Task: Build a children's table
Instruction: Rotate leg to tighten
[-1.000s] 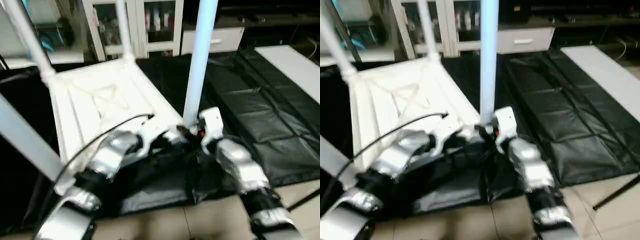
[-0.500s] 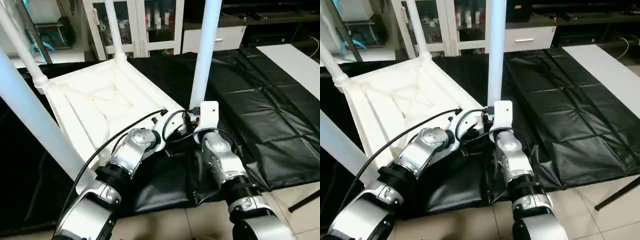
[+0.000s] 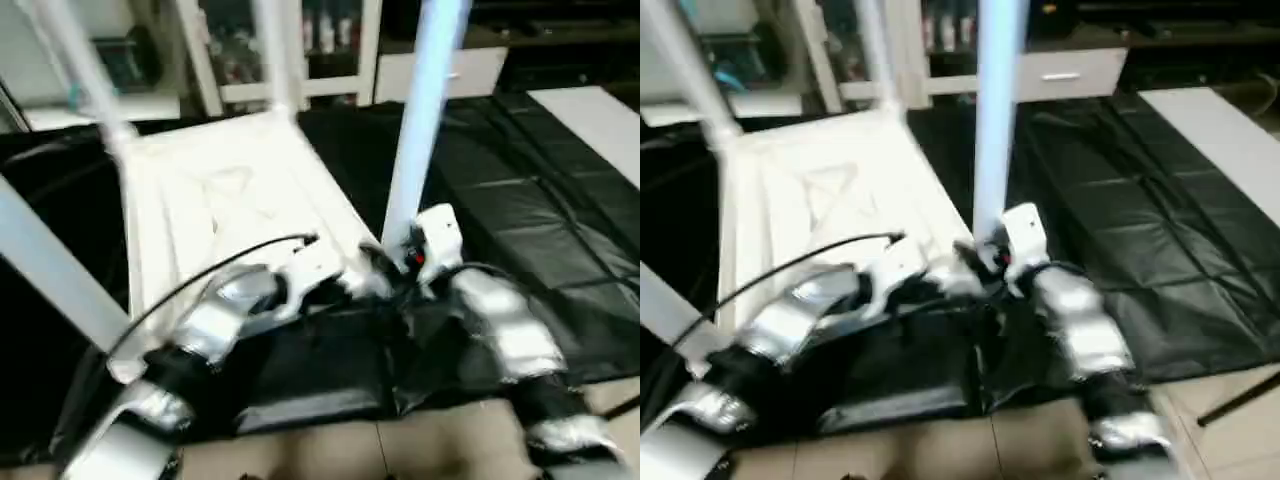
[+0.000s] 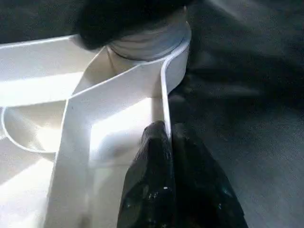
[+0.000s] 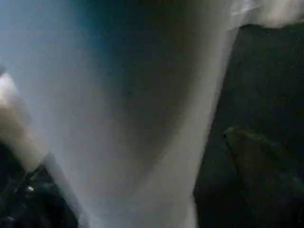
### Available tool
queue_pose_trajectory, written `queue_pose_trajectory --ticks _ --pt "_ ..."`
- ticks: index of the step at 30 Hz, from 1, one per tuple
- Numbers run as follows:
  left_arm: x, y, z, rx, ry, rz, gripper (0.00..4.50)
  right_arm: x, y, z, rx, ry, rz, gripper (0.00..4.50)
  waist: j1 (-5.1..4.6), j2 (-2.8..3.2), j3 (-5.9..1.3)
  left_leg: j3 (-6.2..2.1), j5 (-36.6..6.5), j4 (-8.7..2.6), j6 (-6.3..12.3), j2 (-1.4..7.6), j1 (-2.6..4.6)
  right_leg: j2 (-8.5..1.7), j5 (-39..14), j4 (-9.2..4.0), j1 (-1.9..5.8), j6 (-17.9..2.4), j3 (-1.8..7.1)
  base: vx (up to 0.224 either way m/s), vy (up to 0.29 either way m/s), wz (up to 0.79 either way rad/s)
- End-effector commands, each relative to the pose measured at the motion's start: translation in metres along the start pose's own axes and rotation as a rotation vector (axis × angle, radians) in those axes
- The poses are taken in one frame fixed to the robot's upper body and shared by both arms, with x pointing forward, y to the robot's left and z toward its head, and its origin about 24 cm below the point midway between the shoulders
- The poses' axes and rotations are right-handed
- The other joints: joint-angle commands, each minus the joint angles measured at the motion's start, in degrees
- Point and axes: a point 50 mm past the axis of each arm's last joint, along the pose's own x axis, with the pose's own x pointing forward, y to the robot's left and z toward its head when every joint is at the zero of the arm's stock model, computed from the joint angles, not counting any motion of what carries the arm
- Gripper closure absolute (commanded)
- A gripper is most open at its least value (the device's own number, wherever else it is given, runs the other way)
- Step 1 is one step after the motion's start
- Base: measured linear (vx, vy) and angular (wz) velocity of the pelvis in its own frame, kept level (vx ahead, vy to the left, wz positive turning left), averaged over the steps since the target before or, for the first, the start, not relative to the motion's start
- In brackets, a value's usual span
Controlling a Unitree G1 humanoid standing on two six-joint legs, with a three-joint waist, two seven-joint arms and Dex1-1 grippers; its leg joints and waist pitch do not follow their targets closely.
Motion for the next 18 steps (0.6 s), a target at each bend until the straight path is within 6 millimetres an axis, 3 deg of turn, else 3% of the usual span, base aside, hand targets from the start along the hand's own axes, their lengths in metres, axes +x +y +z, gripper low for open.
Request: queue_pose_trajectory --ticks 1,4,7,11,18 --pt "0.0038 -0.0112 0.0041 0.031 0.008 -0.125 4.5 -0.0087 0.0045 -0.0037 -0.025 0.069 0.126 0.04 -0.13 -0.26 -3.3 -1.09 -14.2 -4.47 4.67 2.92 1.62 -1.22 -6.9 -2.89 2.23 -15.8 1.11 0.0 0.0 0.0" --pt "0.0017 -0.0121 0.0036 0.032 0.017 -0.147 4.5 -0.014 0.0057 -0.0068 -0.031 0.106 0.188 0.04 0.58 -0.5 -3.18 -0.98 -15.0 -4.56 3.68 3.05 1.86 -1.41 -9.1 -3.13 2.09 -15.5 1.24 0.0 0.0 0.0" --pt "0.0004 -0.0106 0.0036 0.034 0.02 -0.142 4.5 -0.0164 0.0055 -0.0076 -0.027 0.121 0.225 0.04 0.62 -0.83 -3.22 -1.04 -14.5 -4.54 3.25 2.96 1.69 -1.4 -9.3 -3.08 2.18 -15.4 1.22 0.0 0.0 0.0" --pt "-0.0016 -0.0089 0.0025 0.032 0.023 -0.128 4.5 -0.0166 0.0057 -0.0069 -0.025 0.133 0.263 0.04 0.65 -1.0 -3.35 -1.03 -13.1 -4.34 3.9 2.9 1.6 -1.45 -8.4 -2.92 2.25 -15.4 1.19 0.0 0.0 0.0" --pt "-0.0041 -0.0078 0.0016 0.027 0.027 -0.123 4.5 -0.016 0.0046 -0.0039 -0.027 0.121 0.261 0.66 0.85 -0.96 -3.44 -0.98 -10.8 -4.08 4.95 2.85 1.54 -1.5 -7.3 -2.76 2.37 -15.9 1.15 0.0 0.0 0.0"
